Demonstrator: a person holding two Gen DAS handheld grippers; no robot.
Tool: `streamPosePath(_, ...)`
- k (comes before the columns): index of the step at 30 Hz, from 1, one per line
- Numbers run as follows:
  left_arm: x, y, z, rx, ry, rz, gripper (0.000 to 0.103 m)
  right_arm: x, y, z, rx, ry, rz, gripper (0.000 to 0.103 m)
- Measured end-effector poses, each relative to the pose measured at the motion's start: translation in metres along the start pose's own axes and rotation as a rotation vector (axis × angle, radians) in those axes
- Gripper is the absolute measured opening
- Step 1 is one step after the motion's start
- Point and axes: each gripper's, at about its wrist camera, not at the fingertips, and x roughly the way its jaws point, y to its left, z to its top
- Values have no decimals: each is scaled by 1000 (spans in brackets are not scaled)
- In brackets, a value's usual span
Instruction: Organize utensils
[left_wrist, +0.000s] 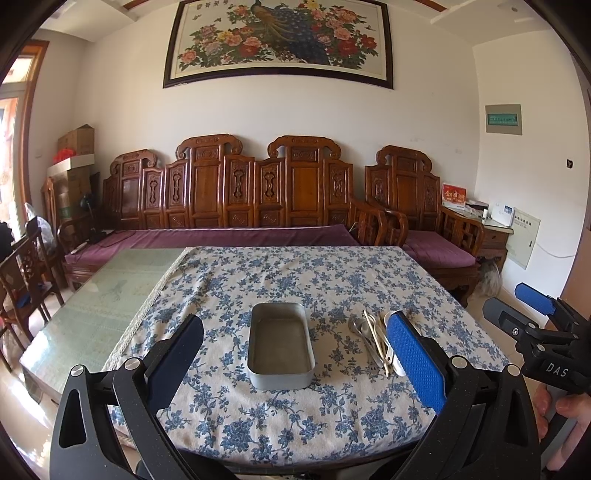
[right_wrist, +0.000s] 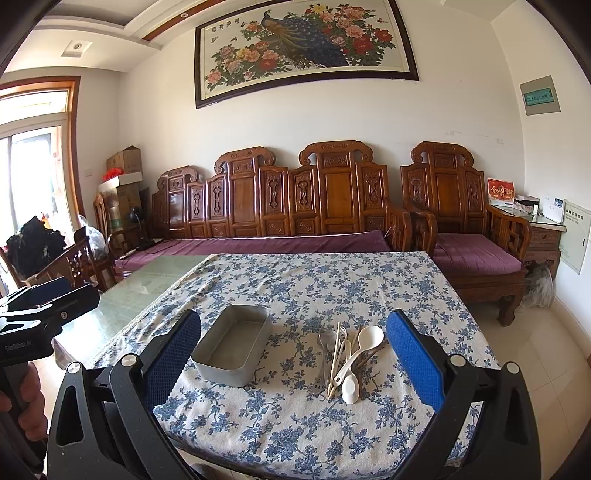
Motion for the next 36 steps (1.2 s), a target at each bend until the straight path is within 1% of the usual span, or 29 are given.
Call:
streamPosePath(4, 0, -1, 2, 0, -3, -3, 97, 0, 0, 0, 0, 1, -1, 101)
streamPosePath(18, -3, 0, -5, 3, 0, -12, 97, 0, 0, 0, -1, 5, -2, 101)
streamPosePath(26, 23, 3, -19, 6, 73, -24, 97, 14, -11, -10, 6, 34, -14, 101)
streamPosePath(31, 47, 1, -32, 20, 132, -44, 97, 35, -26, -24, 11, 60, -24, 101)
streamPosePath(36, 65, -3, -45, 39, 158, -86, 97, 64, -43, -41, 34, 110, -33, 101)
